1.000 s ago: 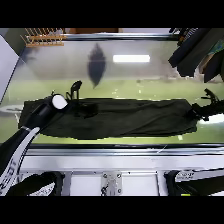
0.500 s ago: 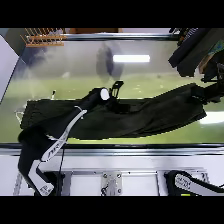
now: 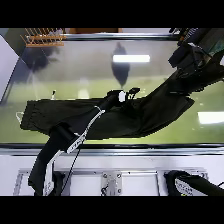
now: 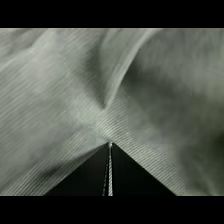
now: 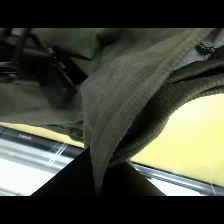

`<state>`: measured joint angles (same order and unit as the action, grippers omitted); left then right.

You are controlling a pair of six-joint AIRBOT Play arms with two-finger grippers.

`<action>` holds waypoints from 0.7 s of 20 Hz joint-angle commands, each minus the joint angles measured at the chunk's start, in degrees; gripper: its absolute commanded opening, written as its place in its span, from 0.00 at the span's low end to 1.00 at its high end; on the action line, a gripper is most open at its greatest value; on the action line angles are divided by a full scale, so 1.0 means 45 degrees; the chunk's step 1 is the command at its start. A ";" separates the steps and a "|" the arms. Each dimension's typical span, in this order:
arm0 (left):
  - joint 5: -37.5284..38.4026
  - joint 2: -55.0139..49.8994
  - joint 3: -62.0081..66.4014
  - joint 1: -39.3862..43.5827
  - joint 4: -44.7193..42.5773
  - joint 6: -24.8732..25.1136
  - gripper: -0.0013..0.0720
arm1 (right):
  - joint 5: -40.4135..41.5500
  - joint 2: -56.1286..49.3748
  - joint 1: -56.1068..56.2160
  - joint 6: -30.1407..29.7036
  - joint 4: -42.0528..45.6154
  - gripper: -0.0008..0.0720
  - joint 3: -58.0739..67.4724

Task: Fold the clothes and pants, and hang the long-sleeved shirts on hangers.

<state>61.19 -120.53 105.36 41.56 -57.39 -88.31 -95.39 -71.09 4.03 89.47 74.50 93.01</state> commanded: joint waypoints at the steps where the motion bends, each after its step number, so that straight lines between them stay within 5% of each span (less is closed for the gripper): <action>1: 0.0321 -0.0306 0.0442 -0.0063 0.0000 0.0010 0.04 | -0.0010 0.0000 0.1190 0.0933 0.0126 0.05 0.0209; 8: 0.0549 0.1501 0.0437 -0.2744 -0.1744 0.0019 0.04 | 0.0578 -0.0287 0.2832 0.2885 0.0117 0.05 0.0209; 14: 0.1005 0.4031 0.0437 -0.6552 -0.3347 0.0019 0.04 | 0.3478 -0.2074 0.5780 0.5100 -0.0126 0.05 0.0209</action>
<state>64.62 -107.22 107.26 19.62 -69.06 -88.20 -86.91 -76.69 24.18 106.76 74.59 93.91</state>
